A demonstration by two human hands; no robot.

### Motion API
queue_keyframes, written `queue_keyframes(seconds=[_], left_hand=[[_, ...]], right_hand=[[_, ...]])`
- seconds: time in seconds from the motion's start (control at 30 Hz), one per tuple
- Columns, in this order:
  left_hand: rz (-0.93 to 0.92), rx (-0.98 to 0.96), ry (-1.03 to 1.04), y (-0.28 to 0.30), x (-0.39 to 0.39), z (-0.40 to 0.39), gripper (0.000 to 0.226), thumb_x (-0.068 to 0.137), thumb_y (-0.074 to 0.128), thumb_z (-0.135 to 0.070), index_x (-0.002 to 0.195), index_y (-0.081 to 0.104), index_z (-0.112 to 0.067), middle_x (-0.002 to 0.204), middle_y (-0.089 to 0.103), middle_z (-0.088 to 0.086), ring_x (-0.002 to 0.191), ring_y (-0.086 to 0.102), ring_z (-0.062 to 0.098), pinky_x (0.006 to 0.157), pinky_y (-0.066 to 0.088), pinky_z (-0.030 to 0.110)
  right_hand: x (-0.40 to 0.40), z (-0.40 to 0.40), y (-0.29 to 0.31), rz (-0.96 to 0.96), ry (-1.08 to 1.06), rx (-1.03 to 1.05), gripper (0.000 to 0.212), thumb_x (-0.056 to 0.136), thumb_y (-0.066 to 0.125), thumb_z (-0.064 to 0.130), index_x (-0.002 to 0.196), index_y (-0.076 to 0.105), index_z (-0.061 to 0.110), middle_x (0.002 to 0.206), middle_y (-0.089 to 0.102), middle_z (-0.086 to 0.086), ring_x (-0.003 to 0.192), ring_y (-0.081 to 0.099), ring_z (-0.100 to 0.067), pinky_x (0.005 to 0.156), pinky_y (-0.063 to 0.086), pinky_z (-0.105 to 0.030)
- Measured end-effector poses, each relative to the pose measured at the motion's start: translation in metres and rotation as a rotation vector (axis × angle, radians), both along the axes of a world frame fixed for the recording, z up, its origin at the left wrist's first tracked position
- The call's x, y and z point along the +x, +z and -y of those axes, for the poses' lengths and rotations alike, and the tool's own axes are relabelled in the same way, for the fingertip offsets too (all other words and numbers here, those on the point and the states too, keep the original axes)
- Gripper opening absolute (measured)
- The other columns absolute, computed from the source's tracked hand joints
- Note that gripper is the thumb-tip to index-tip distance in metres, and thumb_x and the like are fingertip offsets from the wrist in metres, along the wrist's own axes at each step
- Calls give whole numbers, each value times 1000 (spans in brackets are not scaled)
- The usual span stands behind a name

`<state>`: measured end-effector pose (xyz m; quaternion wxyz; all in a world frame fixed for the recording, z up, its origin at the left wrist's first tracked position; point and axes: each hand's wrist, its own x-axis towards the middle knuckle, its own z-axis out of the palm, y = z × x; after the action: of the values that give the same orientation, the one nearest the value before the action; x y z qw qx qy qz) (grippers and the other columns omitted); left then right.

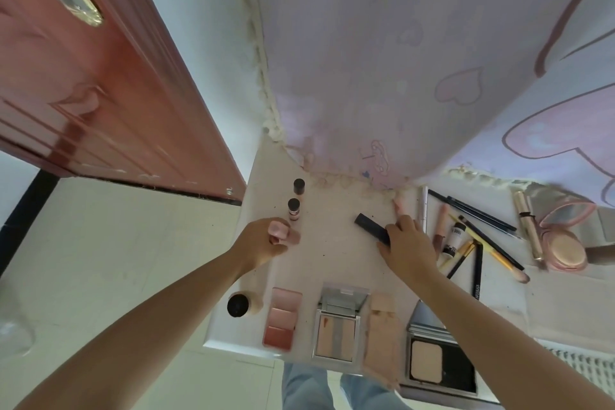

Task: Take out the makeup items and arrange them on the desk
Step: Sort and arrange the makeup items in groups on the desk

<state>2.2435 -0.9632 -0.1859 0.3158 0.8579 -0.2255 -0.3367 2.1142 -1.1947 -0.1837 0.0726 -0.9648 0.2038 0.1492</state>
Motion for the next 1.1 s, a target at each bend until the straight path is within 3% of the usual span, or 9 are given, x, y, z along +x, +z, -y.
queue_keyframes(seconds=[0.2, 0.37, 0.53, 0.73, 1.1], left_hand=[[-24, -49, 15, 4, -7, -10, 22, 78, 66, -12, 92, 55, -26, 80, 52, -19, 73, 47, 0, 68, 34, 16], [107, -30, -68, 6, -13, -3, 18, 83, 64, -17, 100, 65, -13, 95, 64, -1, 91, 54, 16, 78, 38, 22], [220, 110, -196, 8, -6, 5, 19, 85, 59, -22, 102, 63, -13, 103, 63, 1, 101, 52, 16, 77, 35, 21], [196, 220, -260, 13, 9, 15, 22, 82, 59, -21, 103, 63, -15, 109, 59, 4, 107, 50, 17, 84, 38, 23], [156, 275, -267, 10, 10, 16, 17, 82, 59, -21, 97, 63, -16, 106, 62, 4, 102, 54, 19, 84, 40, 27]], right_hand=[[-4, -5, -2, 0, -29, 39, 32, 92, 42, 32, 112, 55, 11, 118, 48, -5, 112, 46, -21, 84, 44, -28], [-14, -1, 0, 22, -53, 72, 30, 91, 43, 31, 111, 55, 12, 116, 51, -3, 108, 49, -19, 84, 46, -28], [-20, -1, 2, 42, -88, 116, 28, 91, 44, 30, 108, 57, 12, 111, 53, -3, 102, 50, -17, 79, 44, -26], [-21, -8, 1, 49, -114, 188, 28, 90, 45, 29, 107, 57, 11, 106, 55, -5, 95, 54, -19, 74, 44, -25], [-23, -9, 7, 119, -173, 346, 27, 91, 48, 26, 108, 58, 8, 105, 55, -8, 90, 54, -18, 72, 41, -22]])
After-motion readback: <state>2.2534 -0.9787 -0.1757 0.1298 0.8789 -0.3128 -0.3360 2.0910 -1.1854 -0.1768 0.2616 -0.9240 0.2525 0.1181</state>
